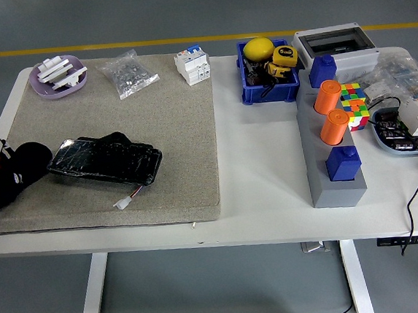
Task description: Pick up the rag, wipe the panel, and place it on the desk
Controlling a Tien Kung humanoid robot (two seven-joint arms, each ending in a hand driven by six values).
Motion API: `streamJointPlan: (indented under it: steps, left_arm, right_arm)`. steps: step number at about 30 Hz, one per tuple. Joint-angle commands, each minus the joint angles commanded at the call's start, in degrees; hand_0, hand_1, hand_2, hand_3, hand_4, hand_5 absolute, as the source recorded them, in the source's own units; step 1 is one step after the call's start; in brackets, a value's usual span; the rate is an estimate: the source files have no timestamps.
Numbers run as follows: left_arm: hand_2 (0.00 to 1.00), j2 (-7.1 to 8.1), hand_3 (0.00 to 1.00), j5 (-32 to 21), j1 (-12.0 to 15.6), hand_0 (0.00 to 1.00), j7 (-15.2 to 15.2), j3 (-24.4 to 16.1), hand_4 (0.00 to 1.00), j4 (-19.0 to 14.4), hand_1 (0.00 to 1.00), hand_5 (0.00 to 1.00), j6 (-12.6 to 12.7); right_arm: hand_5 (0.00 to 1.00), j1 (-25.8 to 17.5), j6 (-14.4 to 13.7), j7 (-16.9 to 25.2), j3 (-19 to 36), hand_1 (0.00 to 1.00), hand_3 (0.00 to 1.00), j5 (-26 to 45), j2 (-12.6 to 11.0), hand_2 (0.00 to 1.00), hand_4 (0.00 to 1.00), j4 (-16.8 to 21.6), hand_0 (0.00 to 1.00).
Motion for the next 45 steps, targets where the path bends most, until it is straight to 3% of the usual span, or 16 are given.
streamJointPlan:
  steps: [5, 6, 10, 15, 25, 37, 45]
  left_arm:
    - [0.674, 0.95, 0.57, -1.6, 0.0, 0.586, 1.6, -0.4, 0.809, -2.3, 0.698, 0.072, -2.8]
    - [0.744, 1.11, 0.589, -2.0, 0.0, 0.587, 1.8, -0.4, 0.822, -2.7, 0.703, 0.086, -3.3]
    - [0.744, 1.76, 0.589, -3.4, 0.2, 0.587, 2.9, -0.8, 0.822, -4.5, 0.703, 0.086, -5.3]
    - [0.761, 2.52, 0.599, -5.2, 0.4, 0.582, 3.1, -1.5, 0.823, -6.1, 0.712, 0.085, -6.0]
    - [0.763, 2.52, 0.605, -9.0, 1.1, 0.594, -0.5, -5.4, 0.833, -4.0, 0.712, 0.091, -5.4]
    - [0.763, 3.75, 0.615, -18.2, 2.8, 0.593, -3.4, -12.8, 0.856, -5.7, 0.716, 0.127, -7.6]
    - [0.763, 3.5, 0.619, -25.1, 5.1, 0.589, -4.3, -19.3, 0.867, -8.9, 0.716, 0.159, -7.7]
  right_arm:
    - [0.551, 0.0, -0.1, 0.0, -0.1, 0.682, 0.673, -0.1, 0.0, 0.689, 0.998, -0.1, 0.741]
    - [0.55, 0.0, -0.1, -0.1, -0.1, 0.682, 0.675, -0.1, 0.0, 0.689, 0.998, -0.1, 0.741]
    - [0.55, 0.1, -0.3, 0.0, 0.1, 0.682, 0.675, -0.4, 0.0, 0.689, 0.998, -0.1, 0.741]
    - [0.548, 0.0, -0.3, -0.1, 0.0, 0.682, 0.675, -0.4, 0.0, 0.689, 0.998, -0.1, 0.741]
    - [0.541, -0.1, -0.3, -0.1, -0.4, 0.682, 0.672, -0.5, 0.0, 0.689, 0.998, -0.1, 0.743]
    - [0.537, -0.2, -0.3, -0.2, -0.6, 0.683, 0.671, -0.6, 0.0, 0.688, 0.998, -0.1, 0.746]
    - [0.537, -0.2, -0.3, -0.2, -0.7, 0.683, 0.672, -0.6, -0.1, 0.688, 0.998, -0.1, 0.745]
